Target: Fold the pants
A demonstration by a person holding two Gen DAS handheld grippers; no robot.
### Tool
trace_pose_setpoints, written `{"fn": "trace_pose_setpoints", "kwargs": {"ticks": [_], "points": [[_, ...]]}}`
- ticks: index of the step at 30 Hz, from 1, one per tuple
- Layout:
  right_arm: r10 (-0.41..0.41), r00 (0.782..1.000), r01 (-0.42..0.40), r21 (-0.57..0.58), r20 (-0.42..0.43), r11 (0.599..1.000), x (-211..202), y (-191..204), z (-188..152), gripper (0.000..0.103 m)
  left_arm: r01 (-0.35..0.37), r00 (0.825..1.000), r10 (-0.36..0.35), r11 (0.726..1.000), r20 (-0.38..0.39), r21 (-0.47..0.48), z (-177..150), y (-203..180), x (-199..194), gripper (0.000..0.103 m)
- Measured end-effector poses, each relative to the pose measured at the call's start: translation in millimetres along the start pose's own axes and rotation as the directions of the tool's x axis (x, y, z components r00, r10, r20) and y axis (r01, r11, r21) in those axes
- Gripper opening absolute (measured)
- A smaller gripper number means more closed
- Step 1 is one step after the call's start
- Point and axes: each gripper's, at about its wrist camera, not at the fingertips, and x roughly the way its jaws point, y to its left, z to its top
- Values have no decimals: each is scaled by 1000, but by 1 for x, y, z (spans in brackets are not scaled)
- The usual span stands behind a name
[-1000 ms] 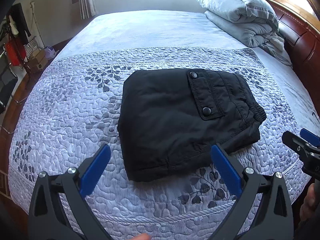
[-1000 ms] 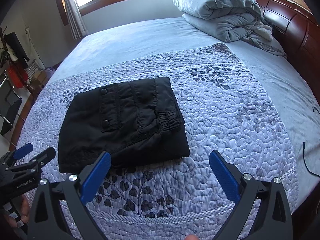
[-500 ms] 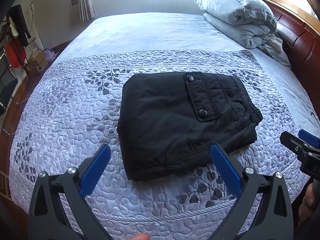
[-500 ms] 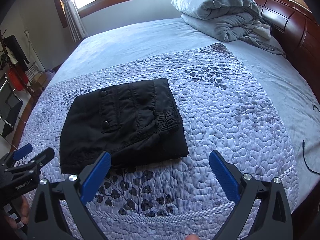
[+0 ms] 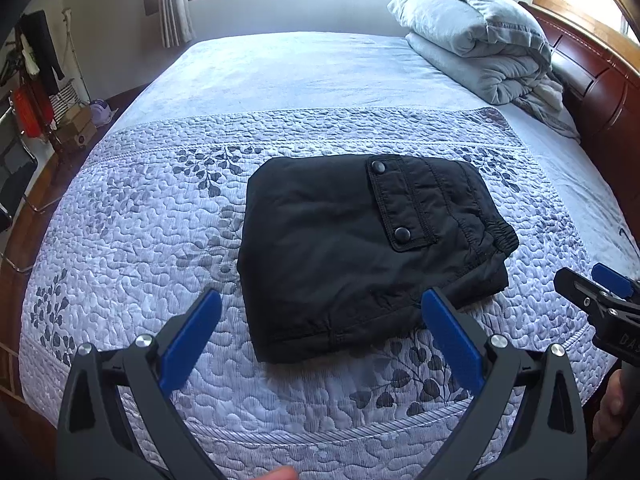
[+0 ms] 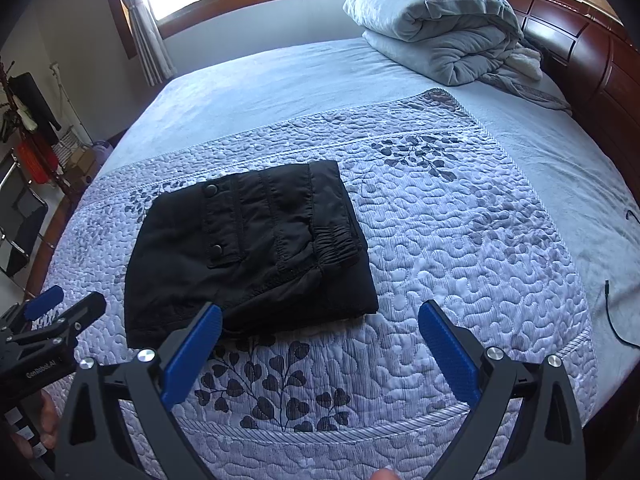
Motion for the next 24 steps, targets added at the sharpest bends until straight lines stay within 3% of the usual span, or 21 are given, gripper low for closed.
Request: {"fn": "trace_pose_setpoints", "kwargs": {"ticks": [24], "points": [[4,1000,-4,3,5,1000,-6,3,0,99,3,1000,-3,1000,14,4,1,-2,-8,100]]}}
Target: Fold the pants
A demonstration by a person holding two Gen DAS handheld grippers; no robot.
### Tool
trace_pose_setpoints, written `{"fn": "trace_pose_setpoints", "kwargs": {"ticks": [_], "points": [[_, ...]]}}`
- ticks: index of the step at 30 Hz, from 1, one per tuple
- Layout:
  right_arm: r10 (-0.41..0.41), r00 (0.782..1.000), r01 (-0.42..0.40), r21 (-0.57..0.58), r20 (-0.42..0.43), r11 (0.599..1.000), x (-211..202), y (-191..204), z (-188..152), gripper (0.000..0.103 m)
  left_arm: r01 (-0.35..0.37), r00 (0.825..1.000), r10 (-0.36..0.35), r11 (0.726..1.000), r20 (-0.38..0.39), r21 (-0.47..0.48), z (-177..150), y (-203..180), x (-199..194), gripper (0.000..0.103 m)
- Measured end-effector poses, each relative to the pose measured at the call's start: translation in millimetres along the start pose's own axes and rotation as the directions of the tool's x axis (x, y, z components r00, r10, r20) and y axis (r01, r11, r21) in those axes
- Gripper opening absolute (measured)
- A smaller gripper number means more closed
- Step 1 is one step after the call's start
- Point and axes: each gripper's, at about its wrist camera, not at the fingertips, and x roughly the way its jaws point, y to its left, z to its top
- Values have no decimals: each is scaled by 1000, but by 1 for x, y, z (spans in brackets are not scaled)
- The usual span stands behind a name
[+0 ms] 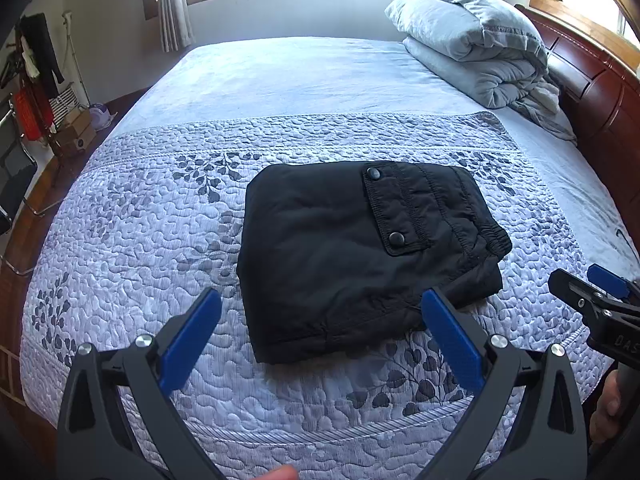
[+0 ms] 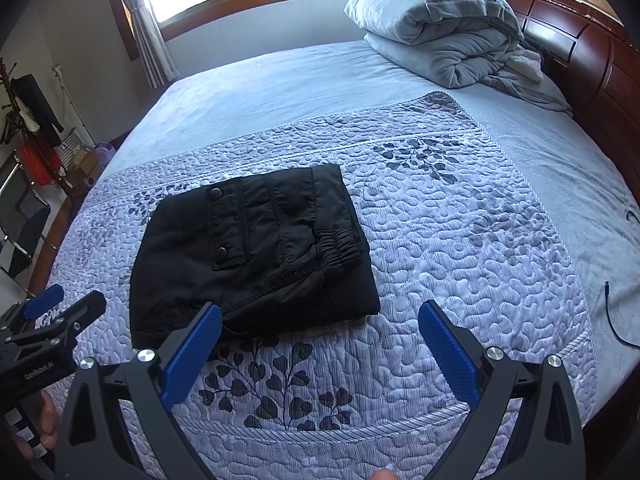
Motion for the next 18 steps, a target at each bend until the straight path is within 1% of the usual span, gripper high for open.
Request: {"fn": "trace_pose_setpoints", "kwargs": {"ticks": [15,18], "points": [[1,1000,-1,1,-3,1000,0,1,0,99,4,1000,-4,1000,-1,-1,1,-1,-1,100],[-2,1000,2,0,-7,1000,1,1,-1,99,23,1000,-23,1000,-5,-9,1,0,0,100]]}}
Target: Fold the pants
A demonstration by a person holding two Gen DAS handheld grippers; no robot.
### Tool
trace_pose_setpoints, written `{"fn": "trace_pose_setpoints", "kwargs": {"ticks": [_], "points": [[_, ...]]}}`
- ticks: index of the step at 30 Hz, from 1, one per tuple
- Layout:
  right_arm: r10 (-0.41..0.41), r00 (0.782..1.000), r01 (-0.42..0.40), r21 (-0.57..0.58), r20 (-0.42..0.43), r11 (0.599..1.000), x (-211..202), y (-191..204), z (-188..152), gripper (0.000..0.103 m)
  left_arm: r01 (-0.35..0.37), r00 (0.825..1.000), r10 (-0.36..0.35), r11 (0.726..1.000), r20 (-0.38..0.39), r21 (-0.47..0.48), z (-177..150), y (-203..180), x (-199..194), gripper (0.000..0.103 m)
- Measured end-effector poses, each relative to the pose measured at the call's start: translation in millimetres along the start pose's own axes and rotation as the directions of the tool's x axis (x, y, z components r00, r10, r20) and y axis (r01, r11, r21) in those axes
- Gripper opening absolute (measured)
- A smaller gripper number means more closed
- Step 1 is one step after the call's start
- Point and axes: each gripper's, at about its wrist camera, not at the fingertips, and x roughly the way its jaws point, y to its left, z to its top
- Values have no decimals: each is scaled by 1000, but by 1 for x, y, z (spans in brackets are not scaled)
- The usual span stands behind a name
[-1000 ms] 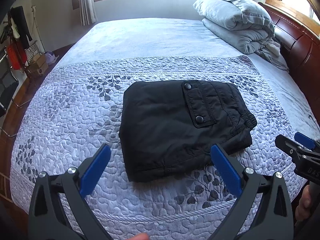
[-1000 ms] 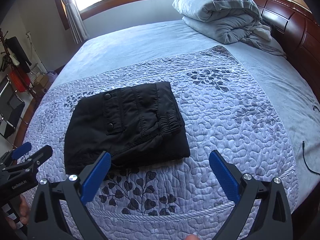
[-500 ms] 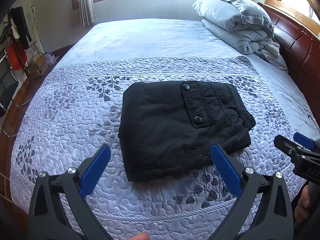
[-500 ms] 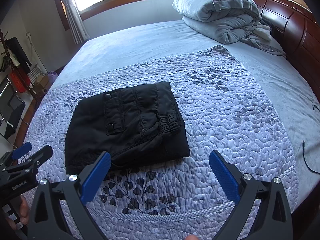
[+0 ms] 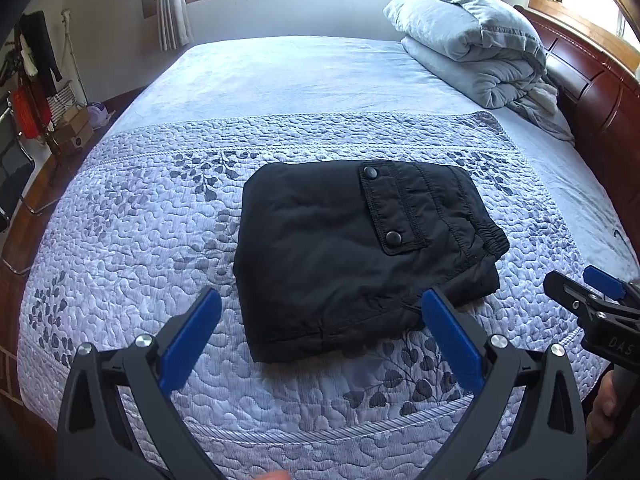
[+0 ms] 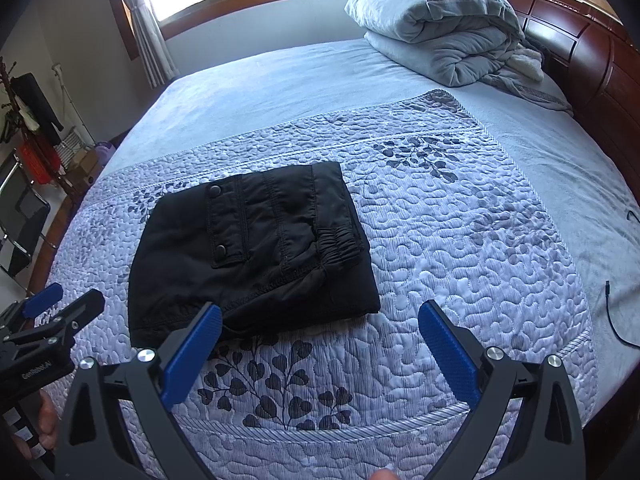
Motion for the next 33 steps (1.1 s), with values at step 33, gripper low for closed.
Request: {"fn": "trace_pose_setpoints", "kwargs": {"ticks": [33], "points": [[-3,1000,3,5,-17,1000,9,-5,-3,99,-17,998,18,1000,62,-16,-1,-2,-10,100]]}}
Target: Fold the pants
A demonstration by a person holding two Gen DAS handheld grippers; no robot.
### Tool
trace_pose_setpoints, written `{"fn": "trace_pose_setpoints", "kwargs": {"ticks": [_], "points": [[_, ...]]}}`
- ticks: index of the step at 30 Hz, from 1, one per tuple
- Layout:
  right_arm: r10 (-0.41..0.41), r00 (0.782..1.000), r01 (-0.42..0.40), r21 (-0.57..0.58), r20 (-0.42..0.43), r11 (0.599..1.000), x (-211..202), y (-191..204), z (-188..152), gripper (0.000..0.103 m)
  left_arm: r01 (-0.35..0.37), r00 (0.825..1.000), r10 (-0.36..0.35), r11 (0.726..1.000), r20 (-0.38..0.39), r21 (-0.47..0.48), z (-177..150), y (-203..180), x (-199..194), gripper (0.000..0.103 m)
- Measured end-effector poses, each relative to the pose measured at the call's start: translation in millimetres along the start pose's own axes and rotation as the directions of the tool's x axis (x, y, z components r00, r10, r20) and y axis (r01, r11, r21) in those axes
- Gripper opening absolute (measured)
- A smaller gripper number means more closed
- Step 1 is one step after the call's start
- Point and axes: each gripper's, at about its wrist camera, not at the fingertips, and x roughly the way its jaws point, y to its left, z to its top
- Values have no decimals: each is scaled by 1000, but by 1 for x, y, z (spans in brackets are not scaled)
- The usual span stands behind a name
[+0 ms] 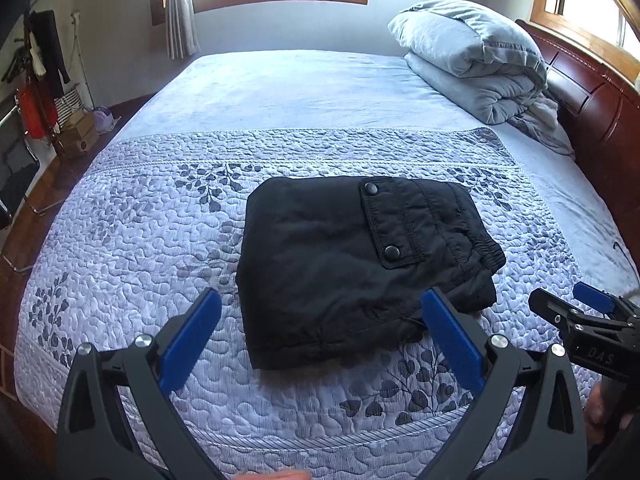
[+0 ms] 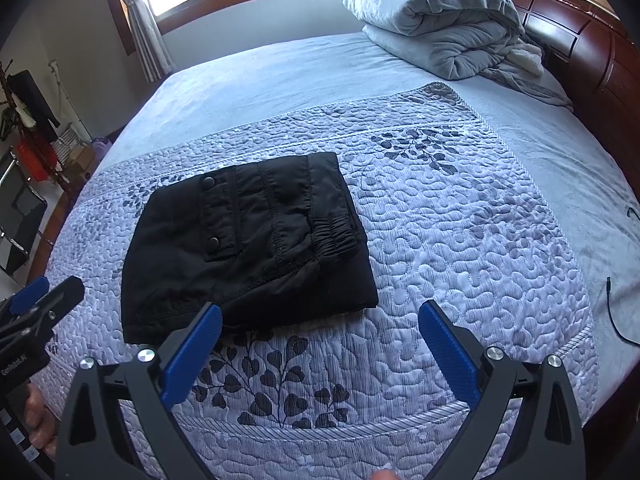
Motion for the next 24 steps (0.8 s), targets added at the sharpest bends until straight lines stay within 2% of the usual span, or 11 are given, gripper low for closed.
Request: {"fn": "trace_pose_setpoints", "kwargs": {"ticks": [24], "points": [[-4,1000,4,-8,3,1000,2,2,1,99,18,1000,-18,1000,-7,-1,-1,-2,2,100]]}}
